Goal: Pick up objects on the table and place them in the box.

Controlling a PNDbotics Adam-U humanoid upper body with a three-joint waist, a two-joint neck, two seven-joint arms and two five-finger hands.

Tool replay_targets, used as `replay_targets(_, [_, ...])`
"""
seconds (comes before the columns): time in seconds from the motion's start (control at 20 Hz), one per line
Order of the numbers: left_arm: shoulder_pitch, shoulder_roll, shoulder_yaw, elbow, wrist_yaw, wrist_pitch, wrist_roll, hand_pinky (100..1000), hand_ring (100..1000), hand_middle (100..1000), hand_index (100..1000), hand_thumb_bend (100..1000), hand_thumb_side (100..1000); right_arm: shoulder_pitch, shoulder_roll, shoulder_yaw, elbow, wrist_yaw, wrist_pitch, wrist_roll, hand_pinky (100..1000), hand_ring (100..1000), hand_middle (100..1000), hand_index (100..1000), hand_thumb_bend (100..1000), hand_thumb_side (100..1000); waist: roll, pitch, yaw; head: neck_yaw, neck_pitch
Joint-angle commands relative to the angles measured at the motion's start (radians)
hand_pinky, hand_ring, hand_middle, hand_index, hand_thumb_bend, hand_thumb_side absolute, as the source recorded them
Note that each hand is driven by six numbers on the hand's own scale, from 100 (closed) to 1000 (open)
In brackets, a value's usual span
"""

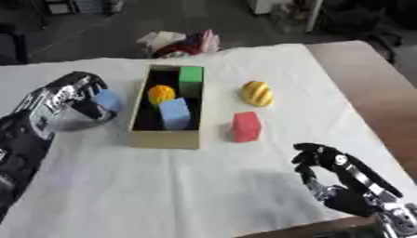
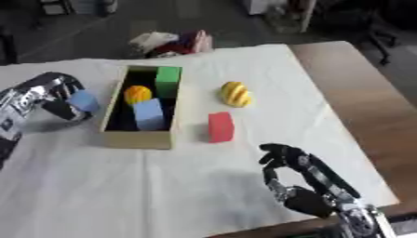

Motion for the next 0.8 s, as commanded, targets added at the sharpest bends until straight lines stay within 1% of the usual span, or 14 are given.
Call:
replay_targets(0.05, [-0.016,0.036,0.003,-0.057,0.04,-0.014,0.026,580,472,484,682,427,100,-0.007,-0.005,-0.006,-0.012,-0.007,-0.003,0.001,769,657,666,880,100,451,0.0,-0.013,0.0,-0.005,-0.011])
replay_targets(0.25, [-0.032,0.07,-0.018,-0.19,0.116,-0.024,0.034,574,463,474,676,431,100,-0.007,-0.007,-0.005,-0.011,-0.006,-0.003,0.001,769,656,666,880,100,449,0.004,-0.014,0.004,-0.008,-0.009])
replay_targets(0.45, [-0.065,0.064,-0.064,-0.287,0.14,-0.04,0.018,585,470,480,681,434,100,-0.008,-0.006,-0.002,-0.011,-0.006,-0.004,0.004,769,656,666,880,100,448,0.004,-0.016,0.004,-0.005,-0.009])
replay_targets(0.6, [-0.08,0.031,-0.11,-0.315,0.138,-0.077,-0.026,602,485,497,698,433,100,-0.01,-0.007,0.0,-0.01,-0.007,-0.004,0.006,769,656,666,881,100,449,0.002,-0.015,0.0,0.001,-0.008])
replay_targets(0.8, [-0.082,-0.023,-0.136,-0.291,0.149,-0.123,-0.072,613,502,514,711,445,100,-0.014,-0.005,0.003,-0.01,-0.009,-0.005,0.011,770,656,665,880,100,448,0.002,-0.013,-0.008,0.006,-0.012])
